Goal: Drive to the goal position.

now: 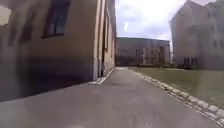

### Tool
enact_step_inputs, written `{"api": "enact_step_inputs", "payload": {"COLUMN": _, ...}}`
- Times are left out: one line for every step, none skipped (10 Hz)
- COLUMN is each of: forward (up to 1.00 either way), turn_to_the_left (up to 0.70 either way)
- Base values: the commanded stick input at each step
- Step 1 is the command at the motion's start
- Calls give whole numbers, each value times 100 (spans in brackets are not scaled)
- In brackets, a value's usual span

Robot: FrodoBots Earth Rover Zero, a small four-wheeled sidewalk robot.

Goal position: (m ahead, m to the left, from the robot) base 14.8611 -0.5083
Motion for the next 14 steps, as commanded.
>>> {"api": "enact_step_inputs", "payload": {"forward": 70, "turn_to_the_left": -32}}
{"api": "enact_step_inputs", "payload": {"forward": 70, "turn_to_the_left": -32}}
{"api": "enact_step_inputs", "payload": {"forward": 70, "turn_to_the_left": -32}}
{"api": "enact_step_inputs", "payload": {"forward": 70, "turn_to_the_left": -32}}
{"api": "enact_step_inputs", "payload": {"forward": 70, "turn_to_the_left": -10}}
{"api": "enact_step_inputs", "payload": {"forward": 70, "turn_to_the_left": 3}}
{"api": "enact_step_inputs", "payload": {"forward": 70, "turn_to_the_left": 3}}
{"api": "enact_step_inputs", "payload": {"forward": 70, "turn_to_the_left": 3}}
{"api": "enact_step_inputs", "payload": {"forward": 70, "turn_to_the_left": 3}}
{"api": "enact_step_inputs", "payload": {"forward": 70, "turn_to_the_left": 3}}
{"api": "enact_step_inputs", "payload": {"forward": 70, "turn_to_the_left": 3}}
{"api": "enact_step_inputs", "payload": {"forward": 70, "turn_to_the_left": 3}}
{"api": "enact_step_inputs", "payload": {"forward": 70, "turn_to_the_left": 3}}
{"api": "enact_step_inputs", "payload": {"forward": 70, "turn_to_the_left": 3}}
